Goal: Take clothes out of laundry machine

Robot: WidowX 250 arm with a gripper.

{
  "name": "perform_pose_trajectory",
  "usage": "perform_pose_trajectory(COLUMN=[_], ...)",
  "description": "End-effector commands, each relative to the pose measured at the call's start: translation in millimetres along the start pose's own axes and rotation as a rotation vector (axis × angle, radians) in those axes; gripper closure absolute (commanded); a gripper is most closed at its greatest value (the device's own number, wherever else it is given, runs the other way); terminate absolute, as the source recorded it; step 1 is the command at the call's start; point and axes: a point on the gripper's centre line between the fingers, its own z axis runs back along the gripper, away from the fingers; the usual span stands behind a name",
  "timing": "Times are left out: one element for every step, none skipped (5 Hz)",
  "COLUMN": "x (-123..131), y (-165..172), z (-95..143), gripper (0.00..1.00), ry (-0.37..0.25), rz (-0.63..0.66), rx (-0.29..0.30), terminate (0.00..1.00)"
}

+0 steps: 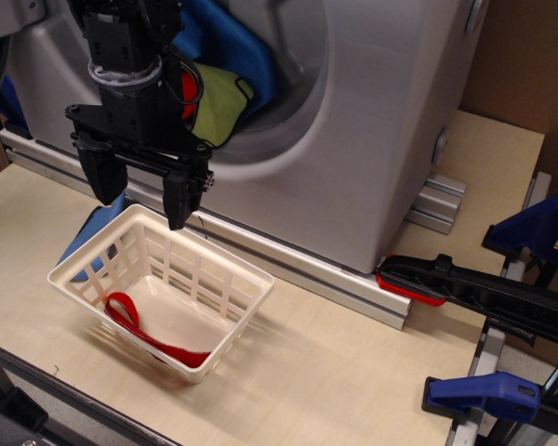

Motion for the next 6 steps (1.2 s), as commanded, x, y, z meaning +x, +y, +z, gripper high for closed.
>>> perform_pose_trajectory(x=[0, 6, 9, 9, 18, 35], y=[0, -4, -2, 6, 10, 22], z=[0, 8, 5, -1, -2, 4], gripper=[0.0, 0.0, 0.0, 0.0, 0.0, 0.0], ry=[0.0, -0.03, -0.039, -0.04, -0.051, -0.14], rz=[0.0, 0.244, 0.432, 0.651, 0.751, 0.725], rx=[0.0, -0.019, -0.008, 0.008, 0.008, -0.022], terminate=[0.0, 0.0, 0.0, 0.0, 0.0, 0.0])
